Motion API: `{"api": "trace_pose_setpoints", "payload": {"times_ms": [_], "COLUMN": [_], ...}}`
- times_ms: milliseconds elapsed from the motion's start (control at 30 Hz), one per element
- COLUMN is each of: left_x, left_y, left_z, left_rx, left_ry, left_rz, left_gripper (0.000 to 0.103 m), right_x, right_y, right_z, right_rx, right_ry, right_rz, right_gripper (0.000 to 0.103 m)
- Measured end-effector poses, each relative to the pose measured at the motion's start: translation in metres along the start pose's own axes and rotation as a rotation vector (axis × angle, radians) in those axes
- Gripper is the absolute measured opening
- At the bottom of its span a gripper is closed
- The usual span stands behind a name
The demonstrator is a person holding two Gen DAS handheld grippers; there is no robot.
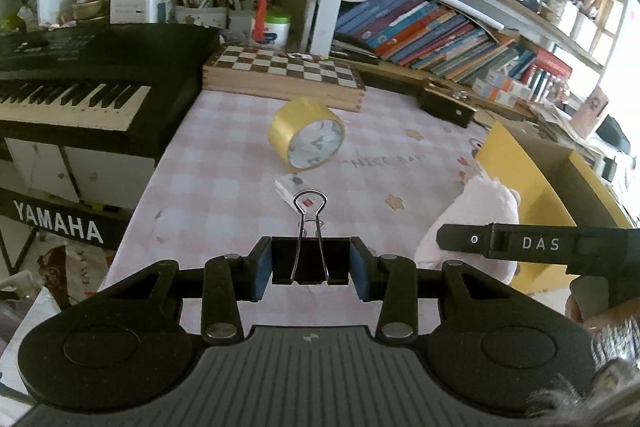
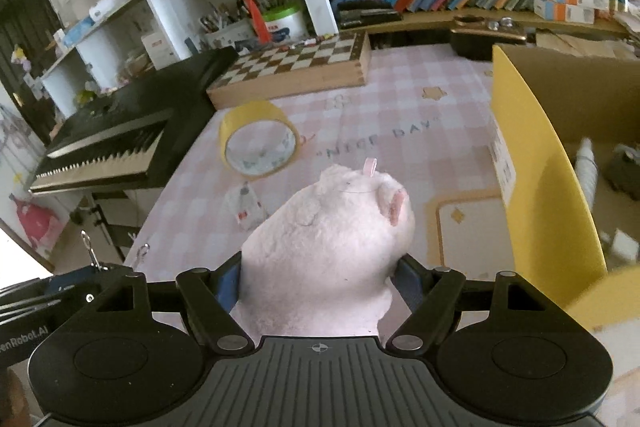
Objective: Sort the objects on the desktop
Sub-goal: 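Lift the pink pig and binder clip and carry them toward the yellow box, then bring the pig and clip over the yellow box opening with both tools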
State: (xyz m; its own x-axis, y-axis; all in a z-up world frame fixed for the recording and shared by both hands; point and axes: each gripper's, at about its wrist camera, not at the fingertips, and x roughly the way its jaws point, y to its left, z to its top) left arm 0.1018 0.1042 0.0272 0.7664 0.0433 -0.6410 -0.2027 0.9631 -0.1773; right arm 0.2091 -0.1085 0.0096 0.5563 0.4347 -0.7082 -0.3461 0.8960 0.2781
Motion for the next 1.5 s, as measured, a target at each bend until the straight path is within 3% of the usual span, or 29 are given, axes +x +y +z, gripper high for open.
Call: {"api": "trace_pose_setpoints", "payload": {"times_ms": [900,1500], "left_x": [-0.085,-0.086], "left_y": [0.003,-0.031], "left_z": [-0.076,-0.096], "left_rx": [0.067,0.187], "left_ry": [0.034,0.097], "left_rz": [-0.081,-0.236], "left_gripper": [0.037,0.037], "right_x": [-0.074,-0.118], "right_y": [0.034,0.010], "right_z": [-0.101,-0.150], "right_rx": [0.023,0.160], "right_ry": [0.011,-0.011], "right_rz": [-0.052,-0.185], "right_gripper": [0.077,0.077]}}
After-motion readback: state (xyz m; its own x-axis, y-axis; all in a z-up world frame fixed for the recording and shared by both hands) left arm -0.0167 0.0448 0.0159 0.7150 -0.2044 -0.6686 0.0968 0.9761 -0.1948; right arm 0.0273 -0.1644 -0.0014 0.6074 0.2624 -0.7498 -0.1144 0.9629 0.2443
